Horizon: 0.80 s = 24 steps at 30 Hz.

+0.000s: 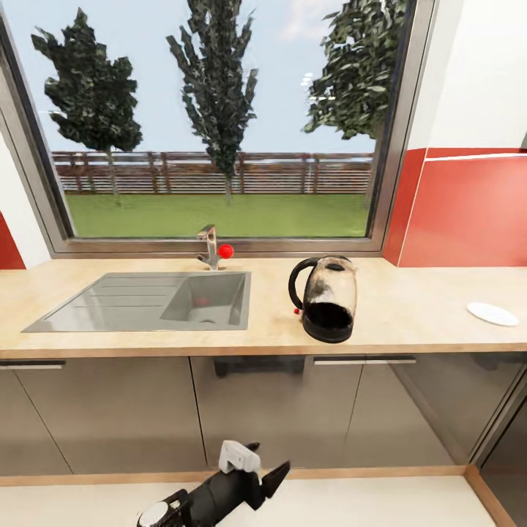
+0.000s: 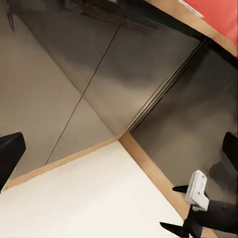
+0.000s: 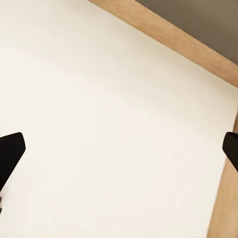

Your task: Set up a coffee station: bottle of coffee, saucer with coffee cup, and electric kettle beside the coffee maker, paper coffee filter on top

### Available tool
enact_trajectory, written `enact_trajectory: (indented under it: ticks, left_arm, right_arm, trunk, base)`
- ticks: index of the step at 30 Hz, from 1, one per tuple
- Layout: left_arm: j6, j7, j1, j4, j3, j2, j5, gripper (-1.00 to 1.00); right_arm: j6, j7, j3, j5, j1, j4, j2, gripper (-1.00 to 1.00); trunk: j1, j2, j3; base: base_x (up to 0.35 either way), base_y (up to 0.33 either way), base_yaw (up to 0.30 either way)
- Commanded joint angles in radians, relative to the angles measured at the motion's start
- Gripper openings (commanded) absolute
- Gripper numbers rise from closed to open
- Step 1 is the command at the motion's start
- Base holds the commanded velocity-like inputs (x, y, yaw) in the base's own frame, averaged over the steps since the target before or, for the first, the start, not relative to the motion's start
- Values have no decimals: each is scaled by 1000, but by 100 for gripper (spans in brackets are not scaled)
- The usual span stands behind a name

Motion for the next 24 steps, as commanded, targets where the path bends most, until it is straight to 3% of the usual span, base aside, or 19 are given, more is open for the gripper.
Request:
enact_trajectory:
  ticks: [1,5,10,12,24]
  left_arm:
    - [12,-7,0,-26,11,-1,25,100]
    - [26,-27,-12,-60,70,2,106,100]
    - [52,-65,-62,-63,90,6,181,100]
    - [119,-70,-108,-63,102,4,192,100]
    - [287,-60,-297,-55,117,-8,194,100]
  right_arm:
    - [-3,1,-2,9,0,1,0,100]
    - [-3,1,-1,9,0,3,1,100]
    - [-3,1,-1,9,0,3,1,100]
    - [-3,1,-1,9,0,3,1,100]
    - [-3,1,-1,9,0,3,2,100]
  trunk:
    - [0,0,-1]
    - [0,0,-1]
    - [0,0,-1]
    - [0,0,-1]
    - [0,0,-1]
  base:
    - [0,0,0]
    - [0,0,0]
    - [0,0,0]
    - [0,0,0]
    - [0,0,0]
